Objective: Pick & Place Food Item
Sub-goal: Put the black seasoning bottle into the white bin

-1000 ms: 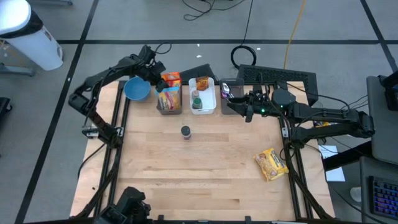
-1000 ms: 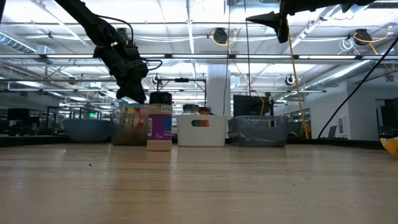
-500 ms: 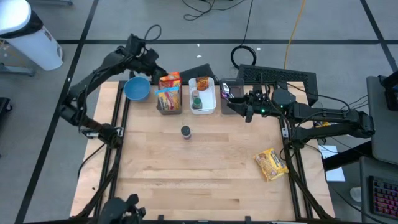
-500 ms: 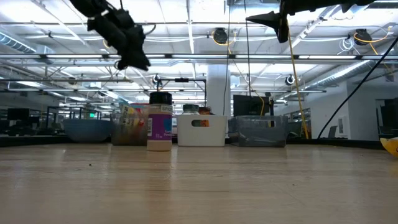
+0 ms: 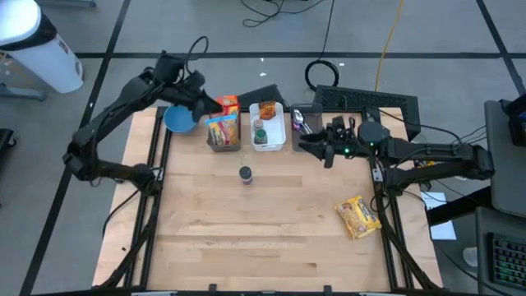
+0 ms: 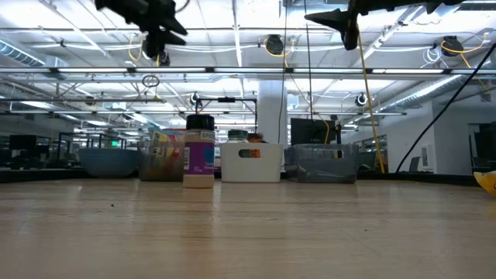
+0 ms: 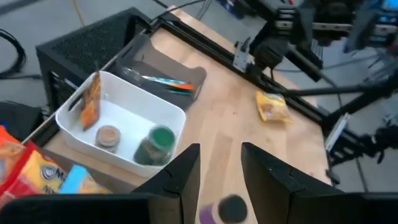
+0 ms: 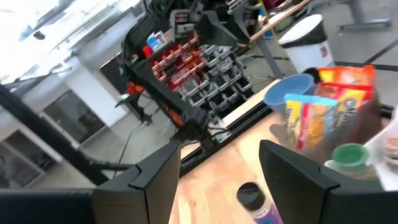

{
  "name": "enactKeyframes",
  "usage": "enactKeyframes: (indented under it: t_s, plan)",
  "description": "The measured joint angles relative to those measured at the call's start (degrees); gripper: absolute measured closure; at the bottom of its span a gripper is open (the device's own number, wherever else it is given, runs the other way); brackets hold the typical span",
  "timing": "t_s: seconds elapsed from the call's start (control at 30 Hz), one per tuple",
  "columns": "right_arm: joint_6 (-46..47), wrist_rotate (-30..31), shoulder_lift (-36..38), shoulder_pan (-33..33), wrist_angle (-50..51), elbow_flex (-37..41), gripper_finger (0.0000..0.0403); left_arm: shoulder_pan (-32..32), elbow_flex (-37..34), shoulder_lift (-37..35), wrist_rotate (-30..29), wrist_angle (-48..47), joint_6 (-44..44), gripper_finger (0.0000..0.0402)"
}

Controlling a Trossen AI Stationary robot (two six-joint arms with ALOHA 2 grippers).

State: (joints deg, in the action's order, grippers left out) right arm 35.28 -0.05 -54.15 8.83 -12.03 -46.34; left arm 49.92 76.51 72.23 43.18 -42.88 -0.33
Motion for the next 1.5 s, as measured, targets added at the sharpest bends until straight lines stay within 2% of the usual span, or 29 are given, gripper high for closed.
enactKeyframes:
  t_s: [0.2,0.37,0.47,0.67,0.83,1.0,1.17,1.33,1.5]
  plan:
    - [-0.6,0.0,-3.6,-2.5,-0.2,0.0,0.0190,-8.2,0.0,-8.6,-11.7,-5.2,-1.6,0.0279]
    - [-0.6,0.0,-8.4,-3.4,-1.7,0.0,0.0190,-15.0,-0.5,-15.4,-15.9,-6.7,-8.2,0.0279]
    - [-0.5,-0.1,-11.7,-3.4,-6.5,0.0,0.0190,-19.5,-2.3,-19.2,-20.3,-8.0,-12.2,0.0279]
    - [0.1,-0.5,-17.1,-3.3,-16.8,0.0,0.0190,-28.7,-11.2,-27.3,-33.8,-7.8,-20.4,0.0279]
    - [2.0,-4.7,-19.5,-3.3,-20.2,0.0,0.0190,-35.9,-22.7,-32.2,-40.7,-3.7,-27.9,0.0279]
    - [4.9,-6.1,-20.5,-3.3,-20.4,0.0,0.0190,-42.8,-34.0,-32.8,-45.4,9.4,-31.9,0.0279]
    - [6.3,-6.1,-20.6,-3.3,-20.4,0.0,0.0190,-49.6,-41.8,-30.9,-50.3,23.0,-32.9,0.0279]
    - [6.3,-5.8,-20.6,-3.3,-20.6,0.0,0.0190,-54.8,-43.9,-28.2,-54.9,24.3,-31.6,0.0279]
    - [6.3,-2.7,-20.6,-3.3,-20.3,0.0,0.0190,-56.2,-43.9,-25.3,-55.2,25.7,-27.2,0.0279]
